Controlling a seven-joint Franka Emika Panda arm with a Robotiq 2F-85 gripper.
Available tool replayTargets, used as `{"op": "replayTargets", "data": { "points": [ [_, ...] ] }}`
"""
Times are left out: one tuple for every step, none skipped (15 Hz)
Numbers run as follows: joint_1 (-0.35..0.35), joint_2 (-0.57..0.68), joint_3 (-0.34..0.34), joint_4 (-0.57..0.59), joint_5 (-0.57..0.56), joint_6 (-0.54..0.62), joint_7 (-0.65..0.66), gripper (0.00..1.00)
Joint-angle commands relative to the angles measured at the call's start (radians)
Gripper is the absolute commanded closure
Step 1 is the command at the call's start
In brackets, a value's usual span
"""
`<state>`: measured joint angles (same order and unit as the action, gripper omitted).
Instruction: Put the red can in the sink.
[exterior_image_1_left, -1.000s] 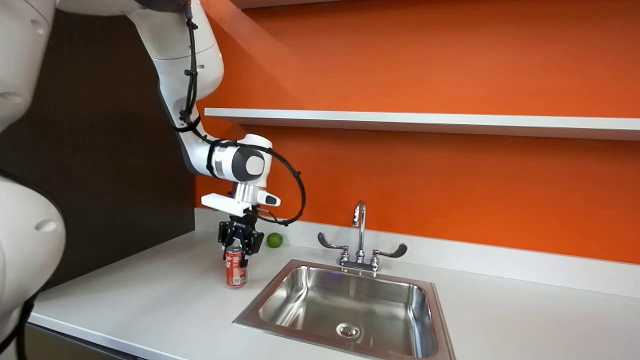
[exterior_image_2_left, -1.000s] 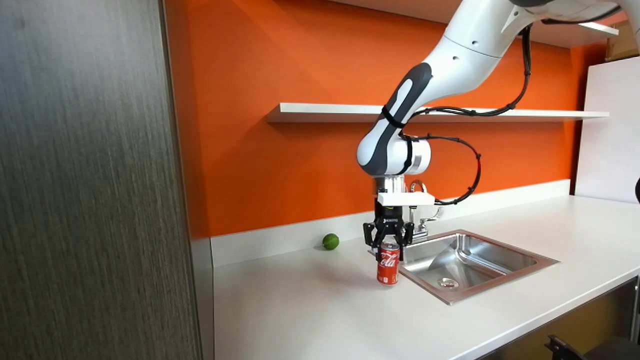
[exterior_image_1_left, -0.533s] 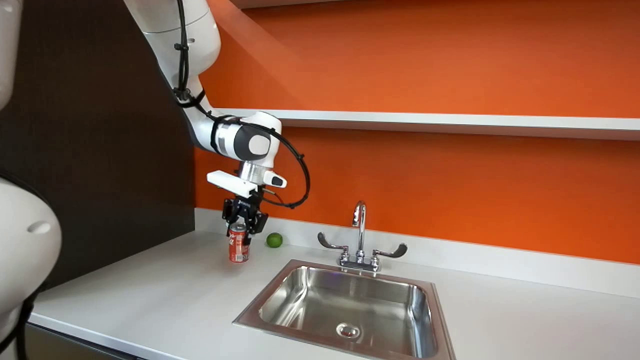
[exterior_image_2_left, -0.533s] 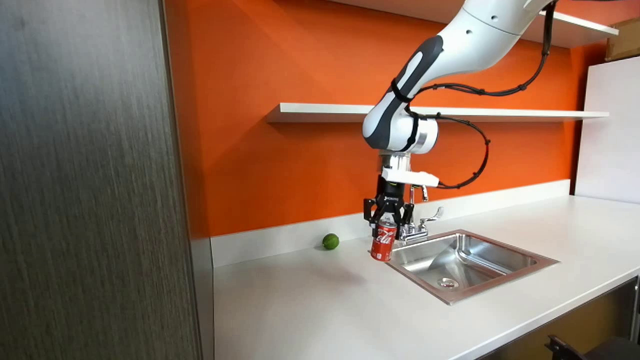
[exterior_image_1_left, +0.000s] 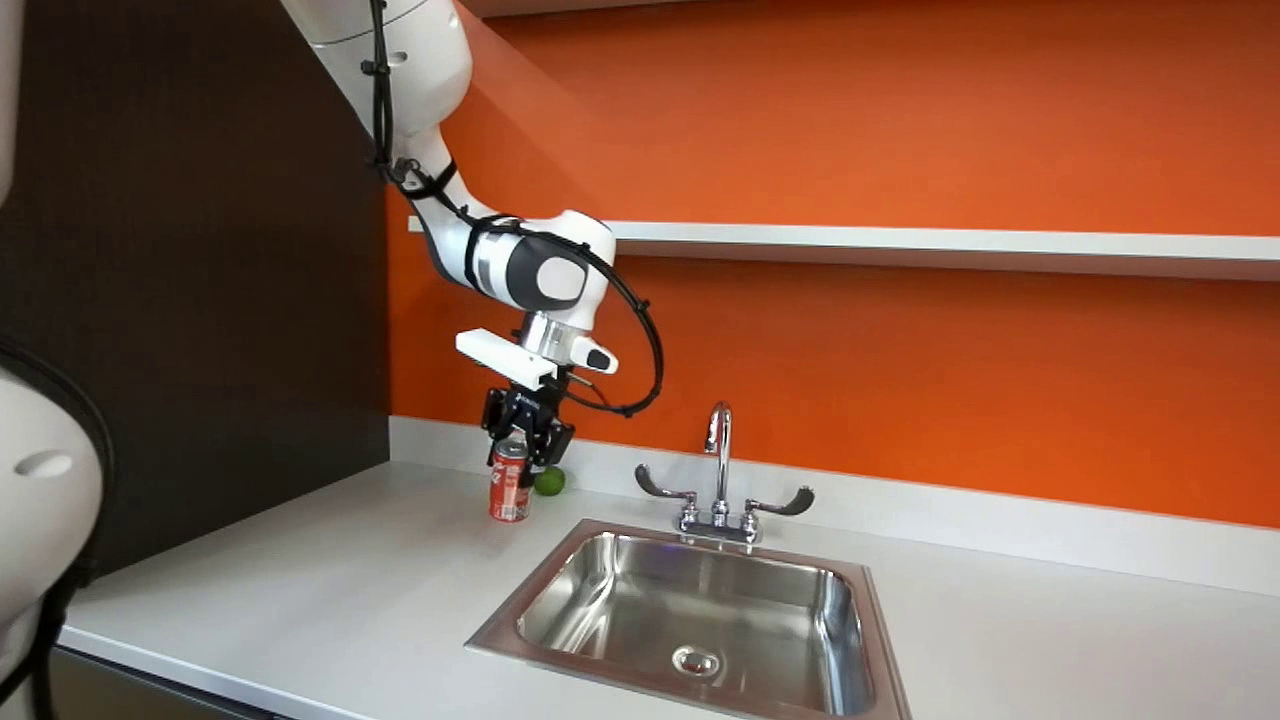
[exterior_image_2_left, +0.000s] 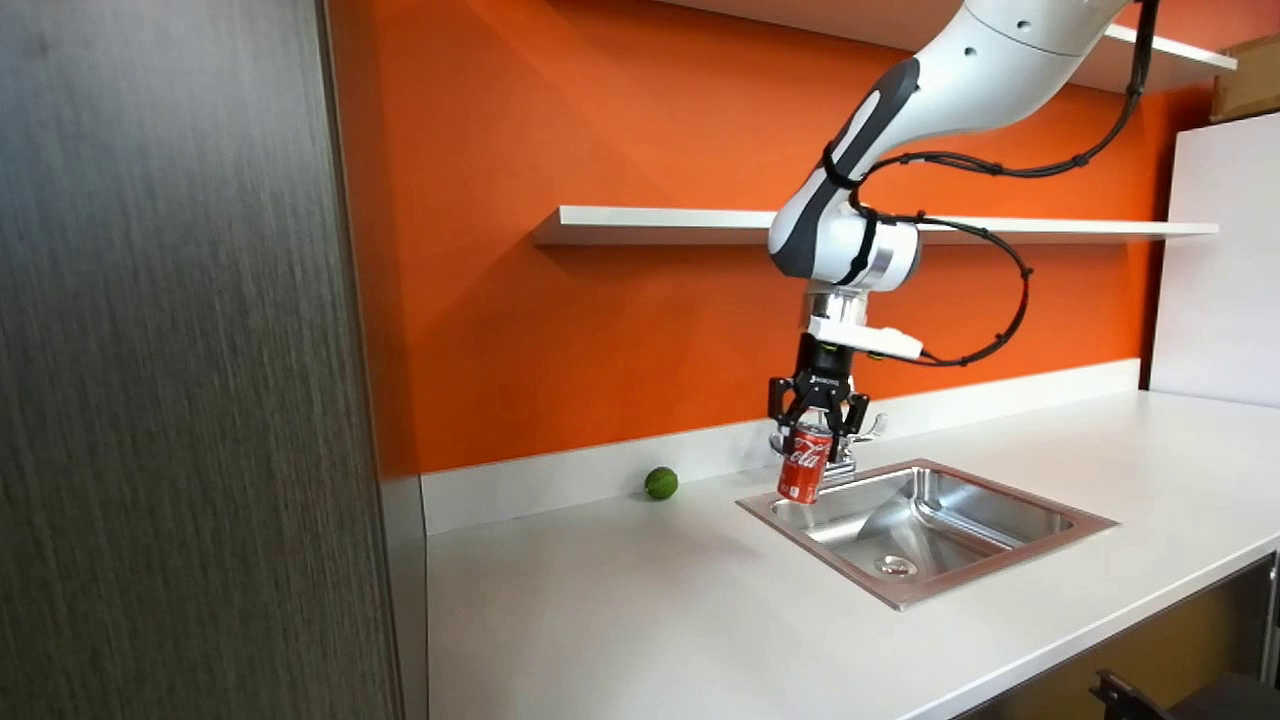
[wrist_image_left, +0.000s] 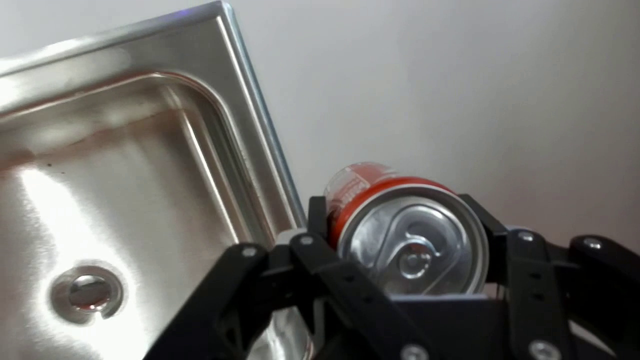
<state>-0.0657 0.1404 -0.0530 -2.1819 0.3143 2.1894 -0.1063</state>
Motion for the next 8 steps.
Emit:
{"op": "replayTargets", "data": {
  "points": [
    [-0.054, -0.007, -0.034, 0.011, 0.015, -0.053, -0.04, 0.61],
    [-0.068, -0.002, -0.047, 0.011, 0.016, -0.054, -0.044, 0.61],
    [-0.08, 0.004, -0.059, 0.012, 0.017, -0.052, -0.046, 0.61],
    [-0.094, 0.01, -0.071, 0.014, 0.019, -0.056, -0.054, 0.61],
    [-0.106, 0.019, -0.08, 0.018, 0.02, -0.054, -0.055, 0.61],
    [-0.119, 0.029, -0.091, 0.022, 0.019, -0.055, -0.06, 0.61],
    [-0.129, 0.04, -0.099, 0.027, 0.017, -0.053, -0.06, 0.61],
    [-0.139, 0.053, -0.106, 0.032, 0.019, -0.051, -0.059, 0.61]
  ]
}}
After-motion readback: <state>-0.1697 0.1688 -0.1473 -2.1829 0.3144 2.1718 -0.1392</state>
